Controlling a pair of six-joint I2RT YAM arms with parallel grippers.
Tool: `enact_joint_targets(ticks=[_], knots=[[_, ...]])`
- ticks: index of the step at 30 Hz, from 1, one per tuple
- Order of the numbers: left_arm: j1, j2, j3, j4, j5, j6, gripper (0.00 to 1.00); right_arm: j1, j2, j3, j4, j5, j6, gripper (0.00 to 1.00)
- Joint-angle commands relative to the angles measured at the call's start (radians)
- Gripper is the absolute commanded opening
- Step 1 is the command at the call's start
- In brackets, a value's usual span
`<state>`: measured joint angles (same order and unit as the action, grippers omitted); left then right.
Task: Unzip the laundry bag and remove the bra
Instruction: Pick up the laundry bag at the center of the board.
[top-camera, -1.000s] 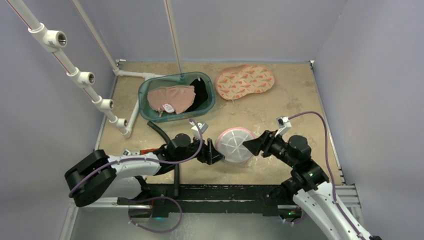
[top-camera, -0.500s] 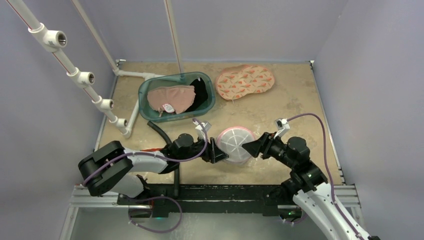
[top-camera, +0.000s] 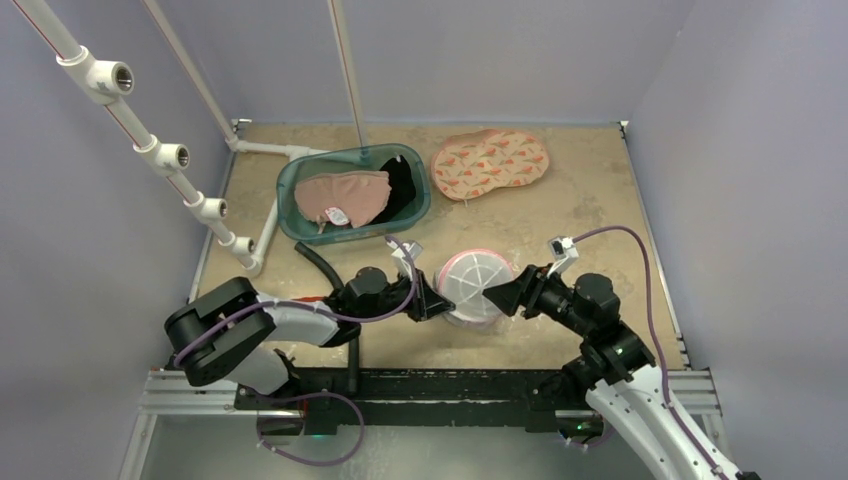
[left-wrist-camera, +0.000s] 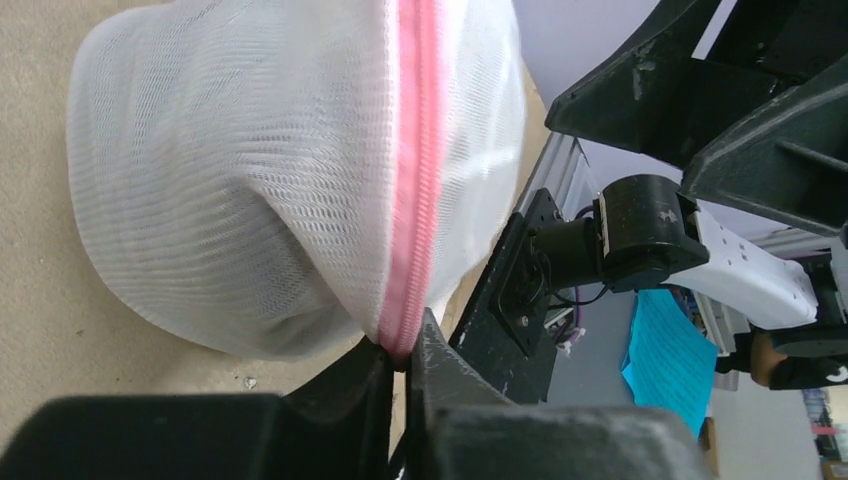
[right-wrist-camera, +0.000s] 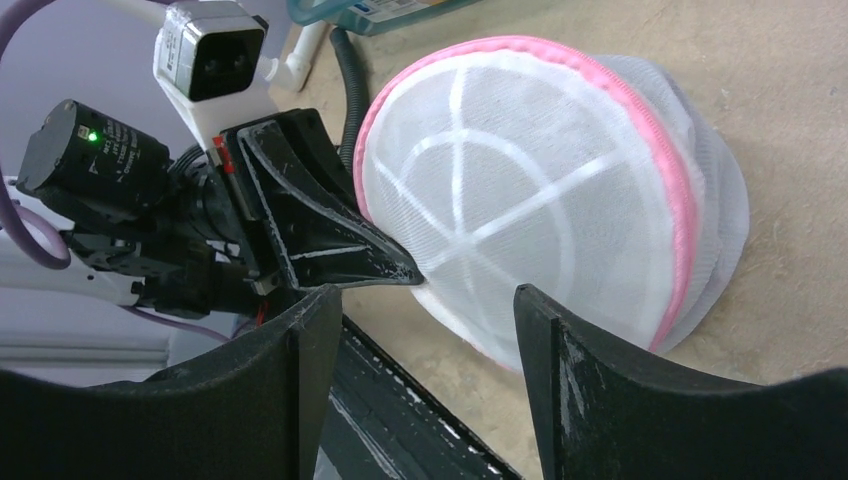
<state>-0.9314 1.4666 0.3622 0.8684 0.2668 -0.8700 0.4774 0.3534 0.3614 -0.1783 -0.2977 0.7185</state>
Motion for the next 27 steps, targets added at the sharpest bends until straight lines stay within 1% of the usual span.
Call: enact_joint_targets(ticks=[1,5,8,13,19,22,27], knots=[[0.005,-0.074,0.008,0.056,-0.003,-0.023,0.00,0.001,0.012,0.035,0.059,-0.058,-0.040,0.68],[0.004,-0.175,0.004,0.007,-0.050,-0.046,0.00,0.002,0.036,0.089,0.086,-0.080,-0.078,0.68],[0.004,-0.270,0.012,-0.068,-0.133,-0.073,0.00,0.001,0.099,0.170,0.088,-0.063,-0.123,0.67],[0.004,-0.383,0.030,-0.175,-0.286,-0.141,0.00,0.001,0.178,0.288,0.122,0.023,-0.187,0.64],[0.005,-0.477,0.035,-0.261,-0.476,-0.261,0.00,0.019,0.244,0.364,0.159,0.132,-0.263,0.60],[0.005,-0.509,0.046,-0.291,-0.534,-0.283,0.00,0.076,0.268,0.338,0.199,0.183,-0.261,0.57],[0.005,-0.534,0.062,-0.337,-0.558,-0.293,0.00,0.300,0.269,0.237,0.304,0.385,-0.257,0.57]])
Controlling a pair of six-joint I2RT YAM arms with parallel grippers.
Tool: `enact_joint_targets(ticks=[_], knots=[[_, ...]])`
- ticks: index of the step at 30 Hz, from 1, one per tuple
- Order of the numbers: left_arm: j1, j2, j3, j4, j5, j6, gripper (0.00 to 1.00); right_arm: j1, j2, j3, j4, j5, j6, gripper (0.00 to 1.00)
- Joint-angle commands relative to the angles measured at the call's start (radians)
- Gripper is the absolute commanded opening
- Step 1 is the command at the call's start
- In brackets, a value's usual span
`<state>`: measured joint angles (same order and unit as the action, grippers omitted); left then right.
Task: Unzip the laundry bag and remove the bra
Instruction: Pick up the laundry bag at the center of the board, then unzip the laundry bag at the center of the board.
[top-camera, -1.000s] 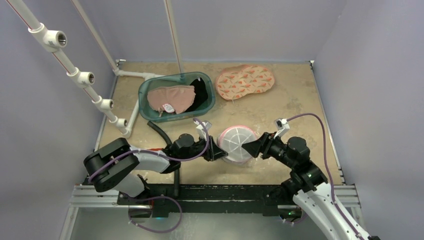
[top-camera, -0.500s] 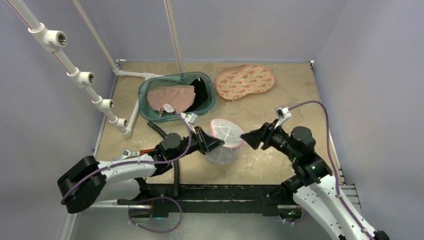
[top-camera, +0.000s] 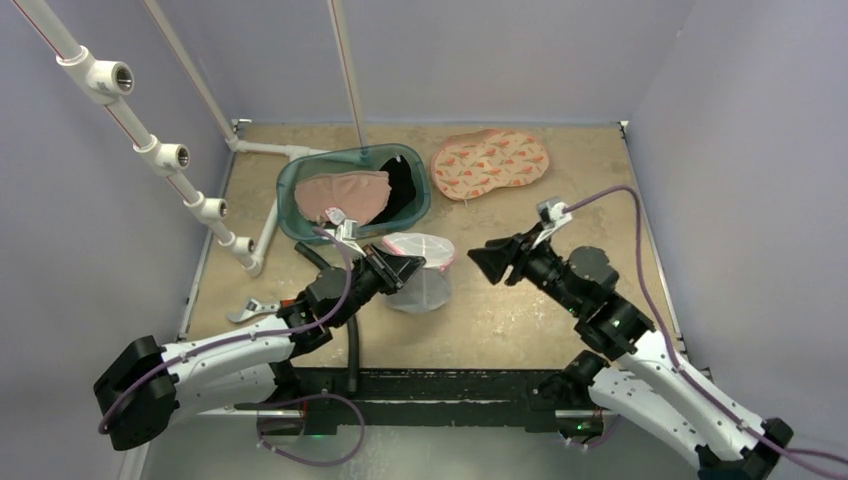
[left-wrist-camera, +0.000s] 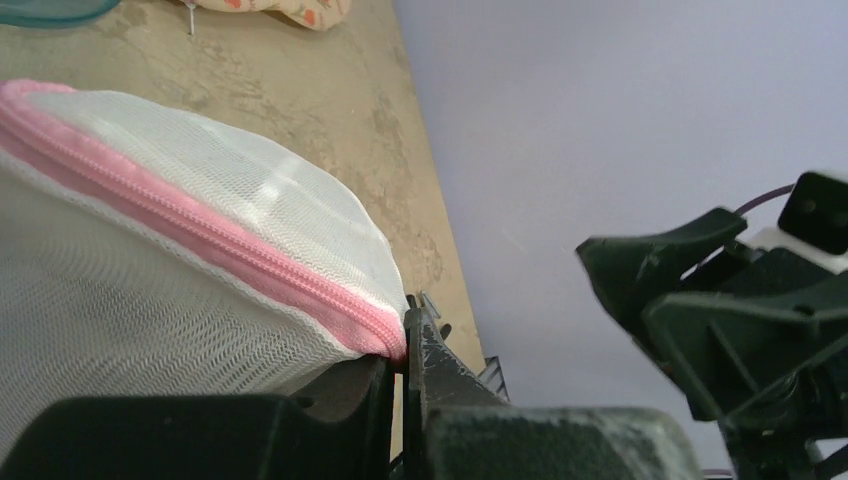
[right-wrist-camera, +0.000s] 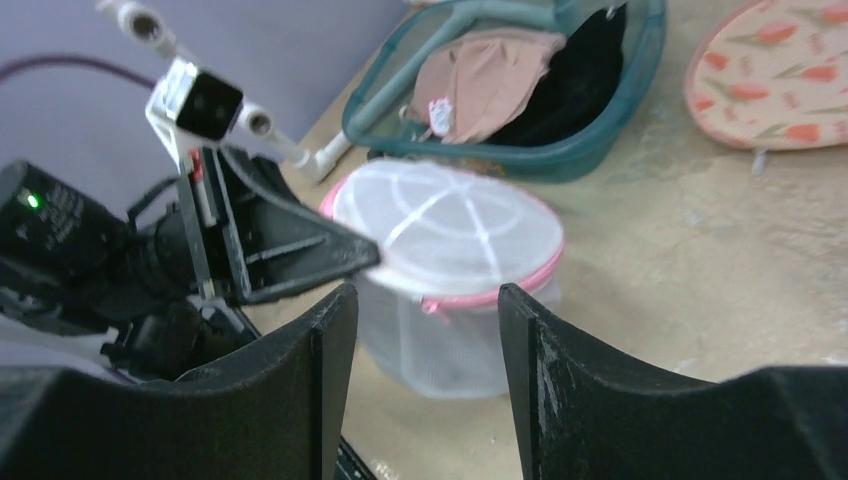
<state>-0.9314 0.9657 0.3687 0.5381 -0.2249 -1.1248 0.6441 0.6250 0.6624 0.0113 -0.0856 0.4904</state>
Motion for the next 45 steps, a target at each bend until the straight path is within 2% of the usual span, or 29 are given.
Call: enact_joint_targets(ticks=[1,5,8,14,25,28,34,45], knots=[[0.005,-0.041,0.054,-0.015,-0.067,-0.044,0.00,0.168,-0.014,-0.094,0.151,0.192,-0.030,0.57],[0.005,-0.072,0.048,-0.052,-0.067,-0.088,0.00,0.215,-0.078,-0.227,0.317,0.161,-0.032,0.59],[0.004,-0.091,0.035,-0.065,-0.070,-0.146,0.00,0.213,-0.033,-0.230,0.316,0.094,-0.055,0.58],[0.005,-0.127,0.002,-0.076,-0.089,-0.243,0.00,0.215,0.005,-0.312,0.474,0.010,-0.022,0.54],[0.004,-0.160,0.022,-0.108,-0.062,-0.251,0.00,0.213,0.139,-0.340,0.663,-0.112,0.132,0.49],[0.005,-0.169,0.025,-0.116,-0.055,-0.250,0.00,0.213,0.153,-0.337,0.698,-0.146,0.163,0.51],[0.004,-0.196,0.036,-0.136,-0.047,-0.249,0.00,0.206,0.166,-0.335,0.715,-0.182,0.210,0.61],[0.005,-0.230,0.071,-0.164,-0.014,-0.239,0.00,0.184,0.222,-0.341,0.793,-0.232,0.251,0.63]])
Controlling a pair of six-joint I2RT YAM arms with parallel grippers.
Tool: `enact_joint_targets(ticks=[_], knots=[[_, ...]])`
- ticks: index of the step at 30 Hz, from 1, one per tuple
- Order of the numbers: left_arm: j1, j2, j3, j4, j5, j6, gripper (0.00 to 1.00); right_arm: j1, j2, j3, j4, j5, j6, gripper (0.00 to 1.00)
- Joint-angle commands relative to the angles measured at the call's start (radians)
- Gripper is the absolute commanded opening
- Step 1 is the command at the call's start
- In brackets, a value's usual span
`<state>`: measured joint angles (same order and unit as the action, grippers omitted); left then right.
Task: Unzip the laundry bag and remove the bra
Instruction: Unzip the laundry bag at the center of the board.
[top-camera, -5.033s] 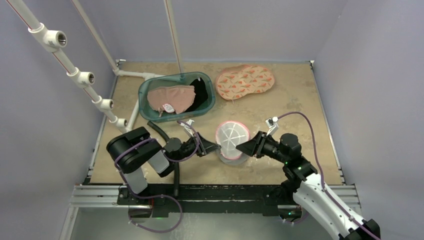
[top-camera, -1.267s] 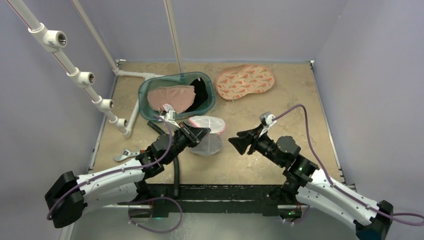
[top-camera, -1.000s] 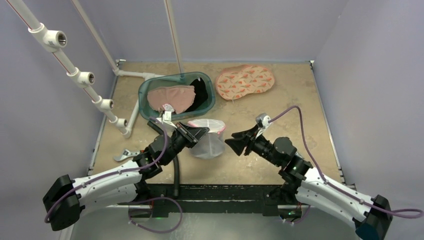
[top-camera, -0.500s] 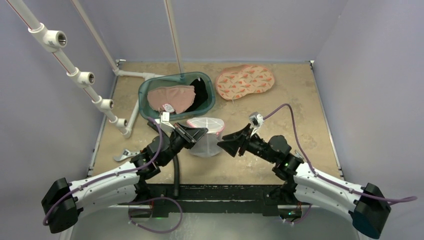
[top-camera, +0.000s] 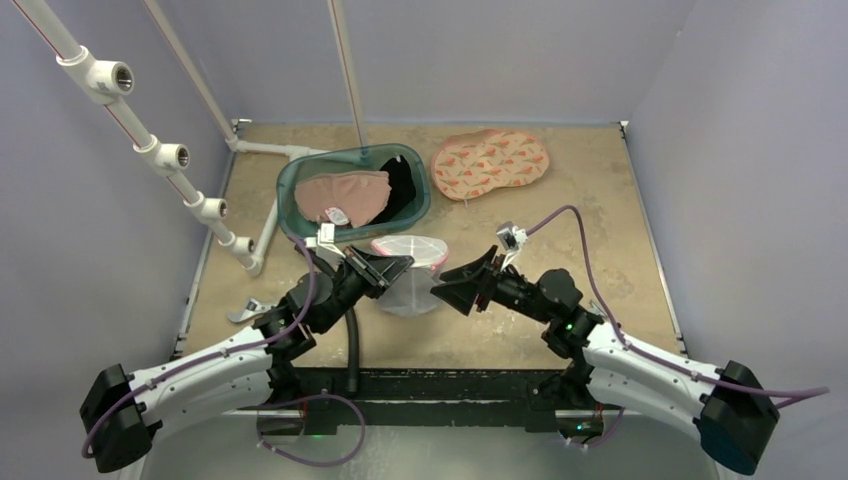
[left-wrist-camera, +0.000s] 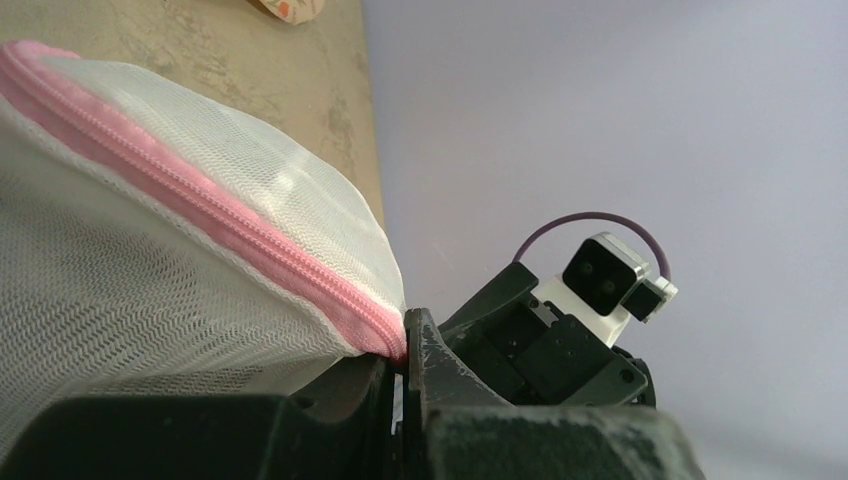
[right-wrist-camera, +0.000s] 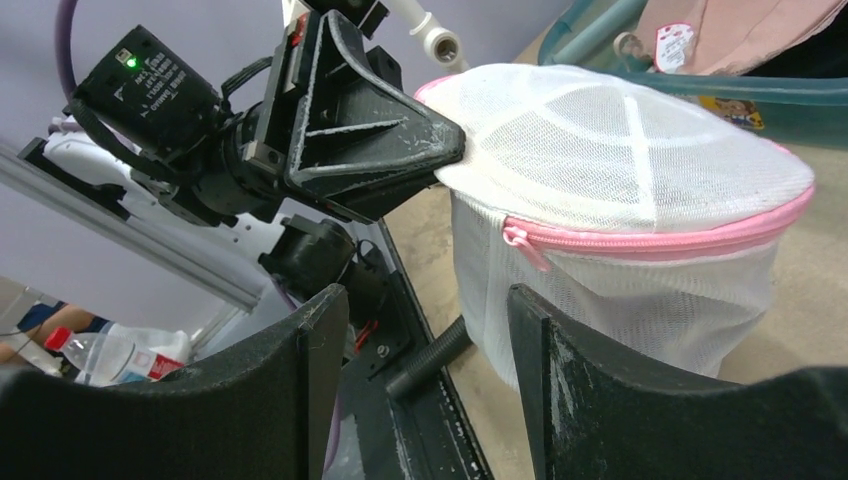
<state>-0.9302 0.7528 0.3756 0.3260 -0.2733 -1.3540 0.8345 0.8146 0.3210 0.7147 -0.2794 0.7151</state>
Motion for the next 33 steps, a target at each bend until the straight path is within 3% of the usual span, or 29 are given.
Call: enact_joint_targets(ticks=[1,23,33], knots=[[0.004,-0.019,0.066,0.048,0.041,-0.007,0.00,-0.007,0.041,0.001,0.101,-0.040,0.029,0.63],[0.002,-0.035,0.082,0.041,0.089,-0.008,0.00,-0.007,0.099,0.025,0.164,-0.007,0.048,0.61],[0.001,-0.020,0.081,0.057,0.094,-0.012,0.00,-0.008,0.097,0.030,0.165,-0.019,0.043,0.49]])
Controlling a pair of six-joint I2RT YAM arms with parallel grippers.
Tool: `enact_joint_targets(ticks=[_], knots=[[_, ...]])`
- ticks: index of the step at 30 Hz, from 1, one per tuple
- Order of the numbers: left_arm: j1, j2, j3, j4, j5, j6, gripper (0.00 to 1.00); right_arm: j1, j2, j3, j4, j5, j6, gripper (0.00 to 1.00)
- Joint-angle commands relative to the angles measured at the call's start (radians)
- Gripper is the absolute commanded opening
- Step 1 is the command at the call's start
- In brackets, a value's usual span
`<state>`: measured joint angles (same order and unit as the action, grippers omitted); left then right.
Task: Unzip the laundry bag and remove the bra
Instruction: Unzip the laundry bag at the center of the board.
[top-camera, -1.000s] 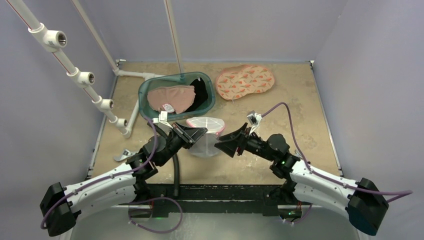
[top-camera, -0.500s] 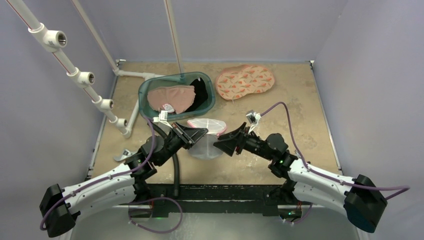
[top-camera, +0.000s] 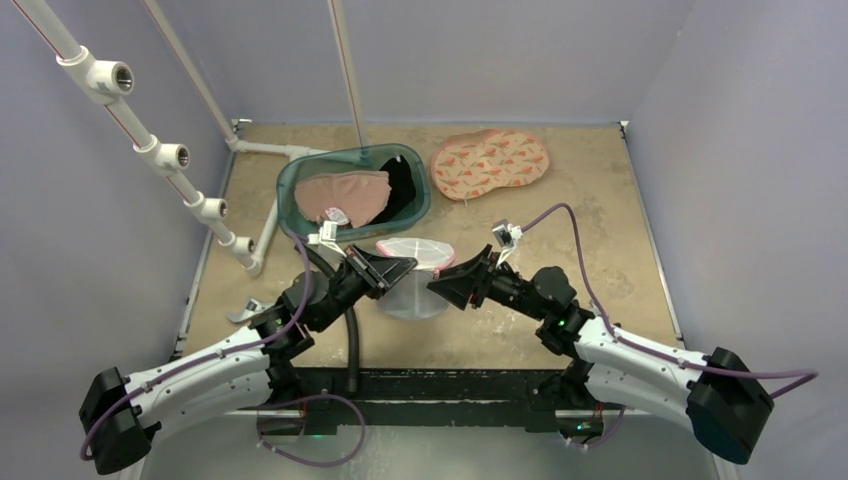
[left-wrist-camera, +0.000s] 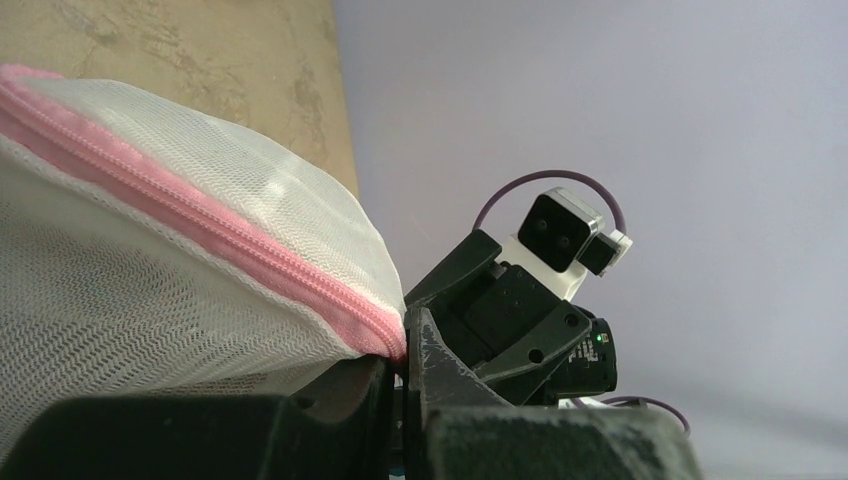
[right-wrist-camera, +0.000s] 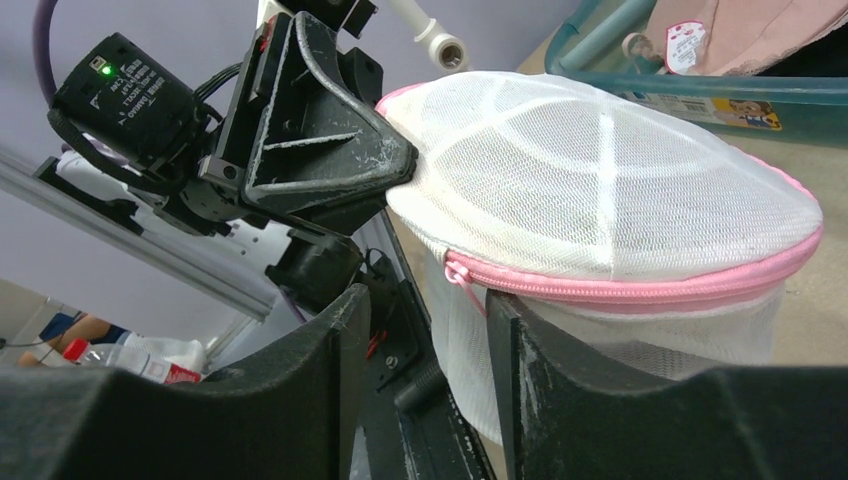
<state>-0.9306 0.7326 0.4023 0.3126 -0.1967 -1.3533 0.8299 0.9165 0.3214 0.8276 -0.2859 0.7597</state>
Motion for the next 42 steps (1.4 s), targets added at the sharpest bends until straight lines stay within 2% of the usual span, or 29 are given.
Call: enact_joint_targets(ticks=[1,14,30,38,42], knots=[[0.000,0.001,0.053,0.072,0.019,-0.012,0.00,-0.003,-0.006,0.029,0.051,-0.012,-0.002,0.47],[-0.004,-0.001,0.054,0.077,0.018,-0.013,0.00,-0.003,-0.014,0.024,0.037,0.001,-0.005,0.32],[-0.005,-0.021,0.047,0.075,0.019,-0.012,0.00,-0.003,-0.016,0.022,0.017,0.017,-0.005,0.03],[-0.006,-0.033,0.046,0.066,0.016,-0.006,0.00,-0.003,-0.034,0.016,-0.019,0.047,-0.011,0.00],[-0.006,-0.043,0.042,0.049,0.006,0.001,0.00,-0.002,-0.071,0.027,-0.097,0.113,-0.058,0.00]])
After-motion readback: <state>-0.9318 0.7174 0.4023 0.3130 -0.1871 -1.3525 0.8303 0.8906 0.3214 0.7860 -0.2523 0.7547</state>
